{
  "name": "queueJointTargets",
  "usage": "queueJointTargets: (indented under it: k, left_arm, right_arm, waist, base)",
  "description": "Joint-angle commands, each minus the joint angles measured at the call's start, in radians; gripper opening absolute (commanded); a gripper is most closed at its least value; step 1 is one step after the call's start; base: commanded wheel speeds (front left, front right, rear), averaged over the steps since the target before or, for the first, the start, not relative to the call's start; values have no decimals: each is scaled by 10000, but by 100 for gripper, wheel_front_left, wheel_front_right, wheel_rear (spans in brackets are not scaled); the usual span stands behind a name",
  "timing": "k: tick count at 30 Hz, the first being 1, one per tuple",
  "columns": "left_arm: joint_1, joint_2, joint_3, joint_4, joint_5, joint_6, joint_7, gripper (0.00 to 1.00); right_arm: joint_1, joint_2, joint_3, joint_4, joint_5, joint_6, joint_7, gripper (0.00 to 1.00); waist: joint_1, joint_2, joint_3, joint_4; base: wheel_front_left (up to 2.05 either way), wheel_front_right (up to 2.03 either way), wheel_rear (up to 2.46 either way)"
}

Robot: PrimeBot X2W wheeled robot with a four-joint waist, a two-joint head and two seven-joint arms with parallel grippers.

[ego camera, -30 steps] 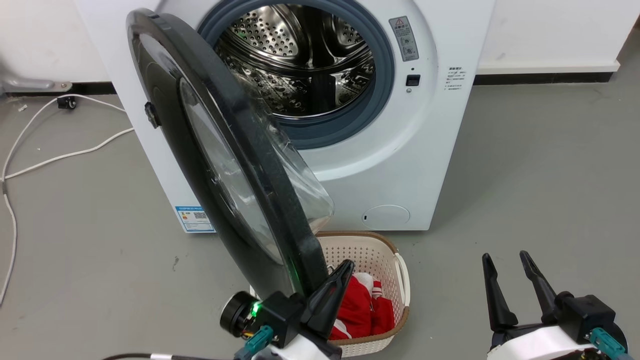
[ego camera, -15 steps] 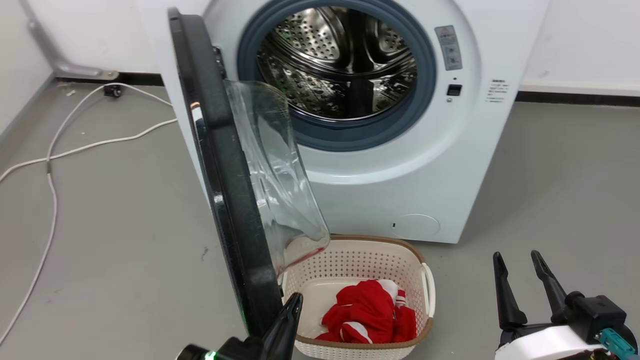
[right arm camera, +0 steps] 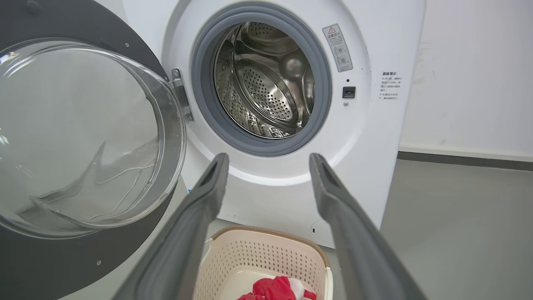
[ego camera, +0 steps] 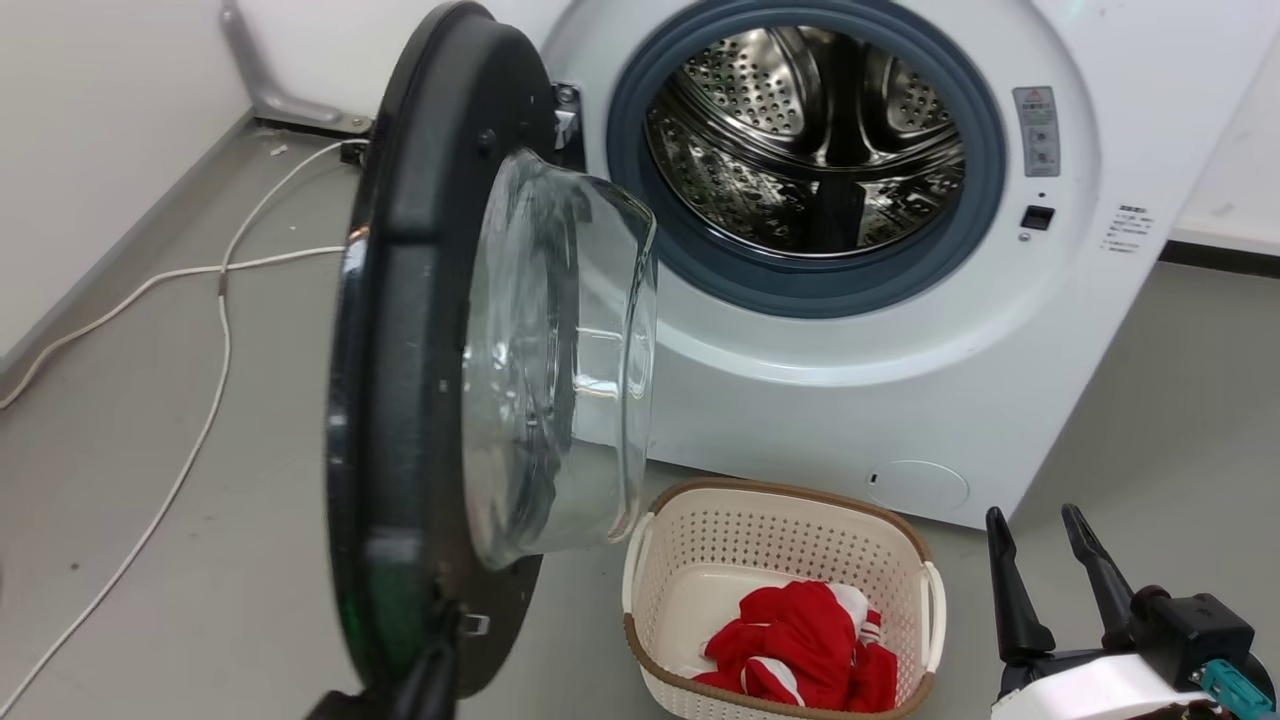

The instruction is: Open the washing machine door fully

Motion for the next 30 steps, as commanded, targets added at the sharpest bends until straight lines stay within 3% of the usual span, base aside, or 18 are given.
queueJointTargets:
  k: [1, 12, 22, 30]
  left_arm:
    - [86, 200, 376, 99, -131, 176, -101, 0]
    - [-383, 812, 1757, 778, -758, 219, -537, 0]
    - [-1378, 1431, 3347, 2435, -1582, -118, -823, 0]
    - [-2623, 1864, 4589, 3788, -1873, -660, -878, 0]
  right_arm:
    - [57, 23, 2, -2, 81, -7, -23, 100]
    - [28, 22, 82, -105, -12, -7, 97, 100]
    - [-107, 23, -76, -515, -297, -7, 399, 100]
    - [-485, 24, -109, -806, -517, -7, 607, 100]
  waist:
    - [0, -1, -7, 167]
    - [0, -1, 175, 307]
    - [0, -1, 815, 119]
    - [0, -1, 1444, 132]
  base:
    - [0, 0, 0]
    - [0, 0, 0]
    - [0, 0, 0]
    - [0, 0, 0]
